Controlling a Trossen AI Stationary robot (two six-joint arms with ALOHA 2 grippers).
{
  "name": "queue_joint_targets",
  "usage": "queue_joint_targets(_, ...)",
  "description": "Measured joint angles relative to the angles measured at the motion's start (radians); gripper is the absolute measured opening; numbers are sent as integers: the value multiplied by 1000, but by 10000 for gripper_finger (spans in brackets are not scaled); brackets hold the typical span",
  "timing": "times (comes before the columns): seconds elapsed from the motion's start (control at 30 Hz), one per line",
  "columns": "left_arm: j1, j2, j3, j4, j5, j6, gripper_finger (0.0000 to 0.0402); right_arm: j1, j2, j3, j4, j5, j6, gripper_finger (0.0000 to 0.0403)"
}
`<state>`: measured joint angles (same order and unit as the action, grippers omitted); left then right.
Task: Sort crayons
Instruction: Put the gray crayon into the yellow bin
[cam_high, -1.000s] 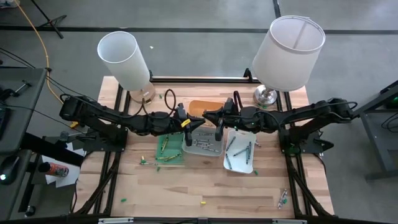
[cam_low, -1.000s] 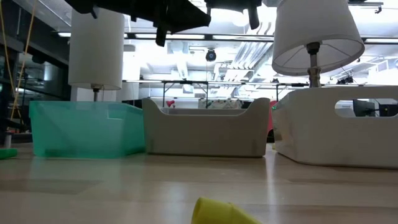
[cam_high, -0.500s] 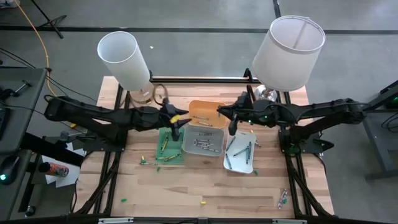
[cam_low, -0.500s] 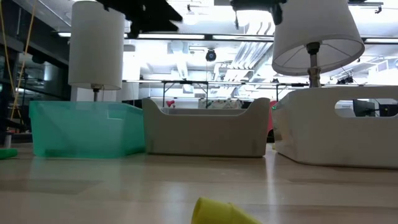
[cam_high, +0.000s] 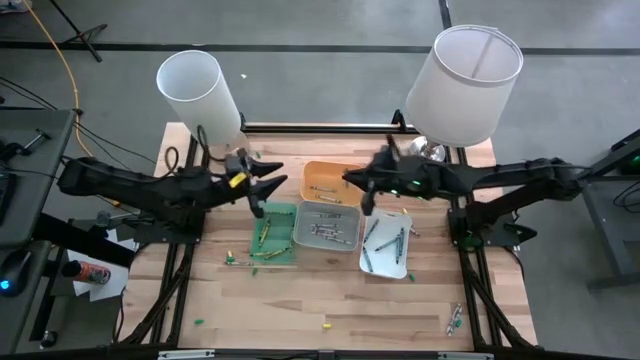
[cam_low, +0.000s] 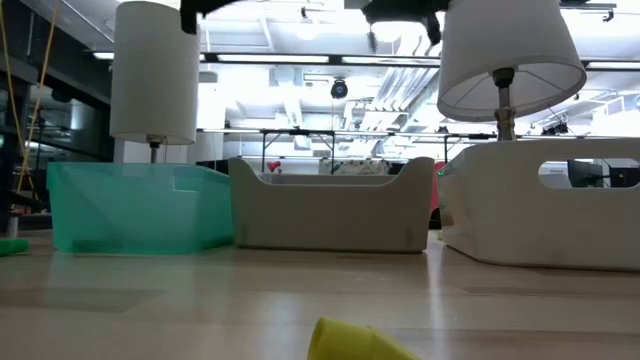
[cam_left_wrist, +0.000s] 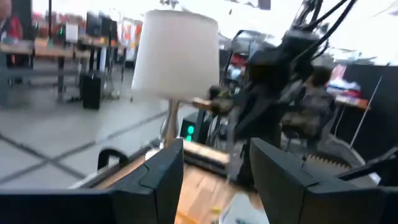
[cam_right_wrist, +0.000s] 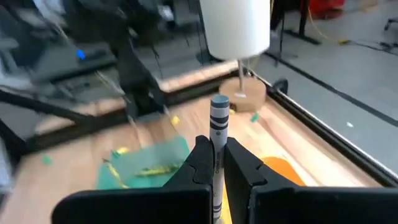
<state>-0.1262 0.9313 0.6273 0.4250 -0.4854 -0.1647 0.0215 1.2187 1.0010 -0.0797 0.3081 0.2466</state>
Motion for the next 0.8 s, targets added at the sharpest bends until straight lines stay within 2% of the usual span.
queue_joint_targets(0.27, 0, -38, 2, 120, -1, 91, 172, -128, 327, 216, -239, -129, -114, 1)
queue_joint_targets(0.5, 0, -48, 1, 117, -10, 98, 172, -200, 582, 325, -392, -141, -143, 5)
queue_joint_targets(0.63, 0, -49, 1, 119, -9, 98, 172, -221, 660, 352, -408, -141, -141, 26)
queue_joint_targets(0.8, 0, -49, 1, 119, -9, 98, 172, -226, 684, 353, -411, -170, -142, 58)
